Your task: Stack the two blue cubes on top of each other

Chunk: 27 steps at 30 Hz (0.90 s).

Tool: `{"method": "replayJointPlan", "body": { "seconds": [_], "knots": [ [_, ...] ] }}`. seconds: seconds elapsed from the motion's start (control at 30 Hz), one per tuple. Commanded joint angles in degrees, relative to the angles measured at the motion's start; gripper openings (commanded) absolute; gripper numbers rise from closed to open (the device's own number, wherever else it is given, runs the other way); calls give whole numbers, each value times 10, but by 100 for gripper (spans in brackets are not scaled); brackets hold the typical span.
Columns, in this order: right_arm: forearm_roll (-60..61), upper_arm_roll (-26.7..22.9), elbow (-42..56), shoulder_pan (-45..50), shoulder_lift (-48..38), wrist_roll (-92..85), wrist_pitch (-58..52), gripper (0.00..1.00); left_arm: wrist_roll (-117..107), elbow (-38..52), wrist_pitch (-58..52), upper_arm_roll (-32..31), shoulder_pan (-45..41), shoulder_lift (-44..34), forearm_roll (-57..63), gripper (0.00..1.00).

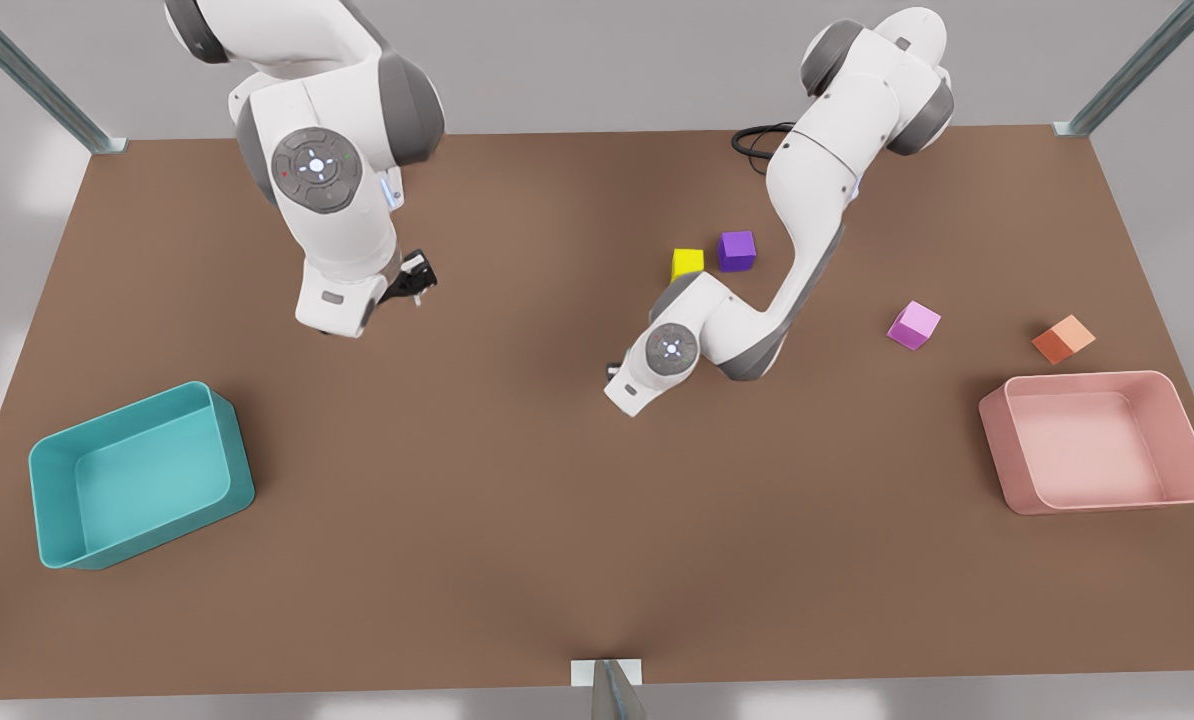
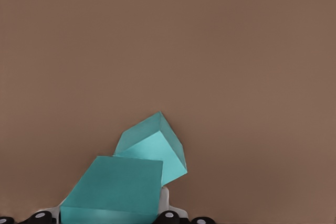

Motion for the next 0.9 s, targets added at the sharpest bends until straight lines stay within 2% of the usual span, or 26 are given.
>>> {"method": "replayJointPlan", "body": {
  "seconds": [0.0, 0.27, 0.3, 0.33, 0.37, 0.63, 0.8, 0.83, 0.87],
  "knots": [
    [3, 1, 0, 3, -8, 131, -15, 100, -275, -12, 21, -7, 1, -1, -7, 51],
    [-1, 3, -12, -1, -11, 139, -20, 100, -275, -10, 61, -10, 1, 10, -5, 52],
    [-9, 2, -19, 7, -15, 140, -15, 100, -275, -10, 62, -10, 1, 13, -6, 69],
    [-12, 1, -11, 1, -10, 143, -19, 100, -275, -10, 63, -9, 2, 14, -5, 100],
    [-7, 0, 27, -12, 17, 136, -29, 100, -275, -10, 63, -9, 3, 14, -6, 100],
    [-1, 0, -8, -3, 4, 138, -7, 100, -274, -9, 54, -10, 10, 8, -5, 100],
    [-3, 0, -11, -5, 4, 140, 0, 100, -243, 6, -39, -10, 27, -56, 0, 100],
    [-2, 0, -11, -5, 4, 140, 0, 100, -240, 31, -96, -10, 33, -67, 0, 100],
    [-2, 0, -12, -5, 4, 140, 0, 100, -155, 108, -231, -10, 69, -67, 1, 100]
  ]
}}
